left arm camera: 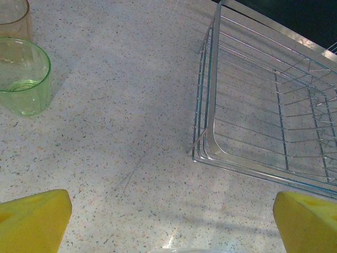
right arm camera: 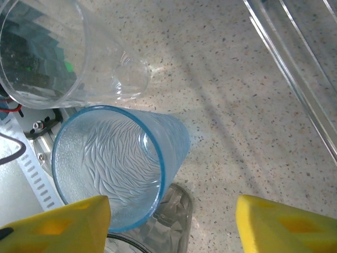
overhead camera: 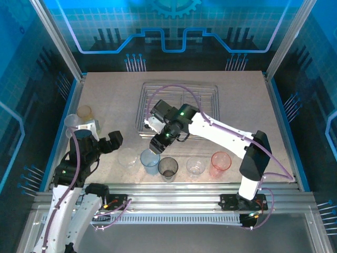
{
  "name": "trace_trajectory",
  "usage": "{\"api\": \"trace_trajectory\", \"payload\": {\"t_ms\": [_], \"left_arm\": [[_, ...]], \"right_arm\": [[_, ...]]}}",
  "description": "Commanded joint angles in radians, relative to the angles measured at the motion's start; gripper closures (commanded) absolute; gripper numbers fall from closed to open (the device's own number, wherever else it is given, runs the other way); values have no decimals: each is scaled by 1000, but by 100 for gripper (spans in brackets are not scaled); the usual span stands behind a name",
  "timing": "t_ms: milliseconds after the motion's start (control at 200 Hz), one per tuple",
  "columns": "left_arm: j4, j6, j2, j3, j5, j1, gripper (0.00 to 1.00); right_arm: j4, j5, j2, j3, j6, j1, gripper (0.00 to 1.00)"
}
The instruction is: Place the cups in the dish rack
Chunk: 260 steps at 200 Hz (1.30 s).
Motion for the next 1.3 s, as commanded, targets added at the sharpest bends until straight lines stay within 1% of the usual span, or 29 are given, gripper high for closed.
{"api": "trace_trajectory", "payload": {"t_ms": [0, 135, 240, 355, 460, 705, 766, 861, 981, 1066, 1161, 1211, 1296], "left_arm": [[11, -2, -3, -7, -16, -6, 1], [-5, -1, -2, -1, -54, -6, 1], [-43, -8, -2, 12, -122, -6, 1], [-121, -33, 0, 51, -215, -6, 1], [-167, -40, -5, 79, -268, -6, 1], [-205, -70, -68, 84, -396, -6, 1], [-217, -99, -90, 79, -446, -6, 0], [-220, -112, -127, 73, -480, -6, 1], [-219, -119, -167, 64, -503, -6, 0], [-214, -122, -185, 58, -505, -6, 0], [-207, -120, -199, 52, -500, -6, 0], [-204, -117, -203, 48, -500, -6, 0], [-200, -113, -204, 48, -500, -6, 1]], "right_arm": [[-38, -14, 40, 66, -47, 39, 36], [-29, -51, 93, 151, -42, 70, 36], [-39, -56, 147, 231, -42, 97, 37], [-53, -54, 213, 303, -44, 117, 39], [-67, -54, 274, 362, -47, 129, 40], [-61, -28, 376, 446, -36, 138, 42], [-60, -17, 393, 461, -34, 139, 43], [-56, -2, 418, 481, -28, 142, 46], [-58, 53, 447, 509, -19, 152, 53], [-64, 85, 462, 532, -20, 161, 64], [-78, 116, 476, 555, -19, 162, 73], [-89, 147, 481, 569, -19, 167, 80], [-84, 218, 468, 568, -41, 181, 84]]}}
